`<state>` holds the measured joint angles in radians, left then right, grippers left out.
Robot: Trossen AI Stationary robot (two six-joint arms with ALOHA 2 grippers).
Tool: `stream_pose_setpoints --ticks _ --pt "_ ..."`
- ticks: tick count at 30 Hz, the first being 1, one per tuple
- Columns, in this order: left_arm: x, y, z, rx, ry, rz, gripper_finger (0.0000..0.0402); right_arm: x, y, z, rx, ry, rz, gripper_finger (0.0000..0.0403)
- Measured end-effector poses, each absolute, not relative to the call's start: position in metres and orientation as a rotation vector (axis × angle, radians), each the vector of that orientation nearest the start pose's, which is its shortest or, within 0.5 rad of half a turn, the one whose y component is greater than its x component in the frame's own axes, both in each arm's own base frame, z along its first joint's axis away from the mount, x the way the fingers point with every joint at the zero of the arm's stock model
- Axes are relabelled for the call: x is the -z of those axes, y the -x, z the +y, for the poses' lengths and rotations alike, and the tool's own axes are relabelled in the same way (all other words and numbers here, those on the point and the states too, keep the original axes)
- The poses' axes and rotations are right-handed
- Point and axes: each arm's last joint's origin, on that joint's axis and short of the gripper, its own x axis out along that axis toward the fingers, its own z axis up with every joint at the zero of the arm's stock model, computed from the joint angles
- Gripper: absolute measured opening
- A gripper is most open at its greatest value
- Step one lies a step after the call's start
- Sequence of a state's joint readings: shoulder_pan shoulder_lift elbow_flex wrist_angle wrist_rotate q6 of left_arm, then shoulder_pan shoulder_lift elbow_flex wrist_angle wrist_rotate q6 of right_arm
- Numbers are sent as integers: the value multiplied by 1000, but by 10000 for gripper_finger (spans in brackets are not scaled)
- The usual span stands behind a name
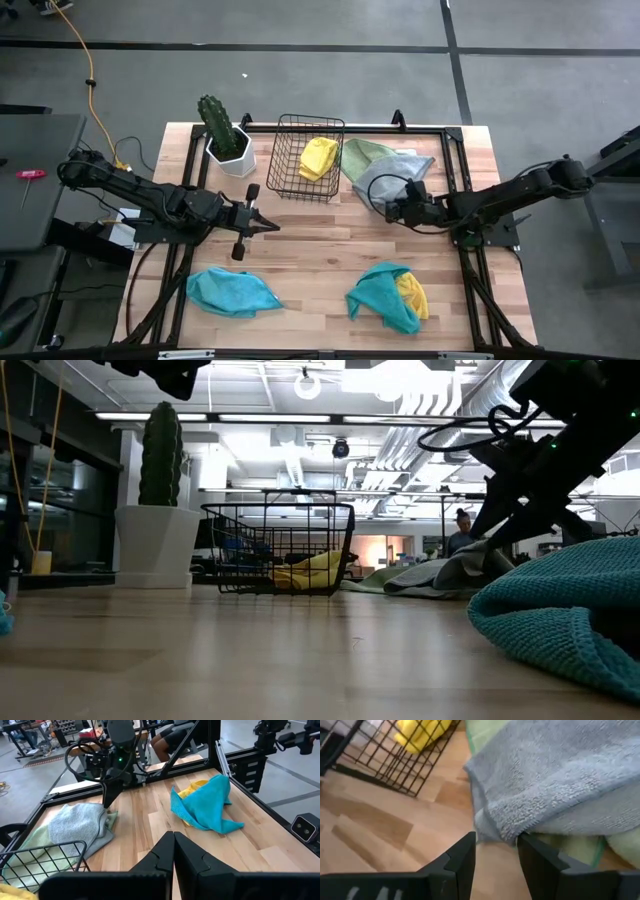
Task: Fold microfiber towels
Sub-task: Fold the gray microfiber cloth
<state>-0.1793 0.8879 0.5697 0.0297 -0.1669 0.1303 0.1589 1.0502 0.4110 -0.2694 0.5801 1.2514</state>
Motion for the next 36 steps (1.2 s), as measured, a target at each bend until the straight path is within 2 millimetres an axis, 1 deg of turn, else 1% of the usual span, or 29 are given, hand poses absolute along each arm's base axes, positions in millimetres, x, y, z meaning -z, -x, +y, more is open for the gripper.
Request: stream_pose_setpoints --ticks 7,9,14,20,24,33,36 --pt "-261 -195 -30 31 -180 285 0 -161 -179 16 759 -881 557 138" --pt "-261 -195 -30 31 -180 285 0 -161 -178 16 755 -868 562 138" --pt "-261 -195 -30 31 -180 285 0 -161 -178 13 808 -844 517 138" --pt "-261 -195 -30 30 -173 286 0 -154 -175 8 892 -861 559 138" --pt "-261 -195 -30 30 -173 286 0 -150 -178 5 922 -856 539 138" --pt "-261 -195 -30 30 -173 287 0 -153 -187 5 871 -857 494 138" --pt "-261 -195 -30 30 -173 286 0 -153 -187 5 870 -850 499 135"
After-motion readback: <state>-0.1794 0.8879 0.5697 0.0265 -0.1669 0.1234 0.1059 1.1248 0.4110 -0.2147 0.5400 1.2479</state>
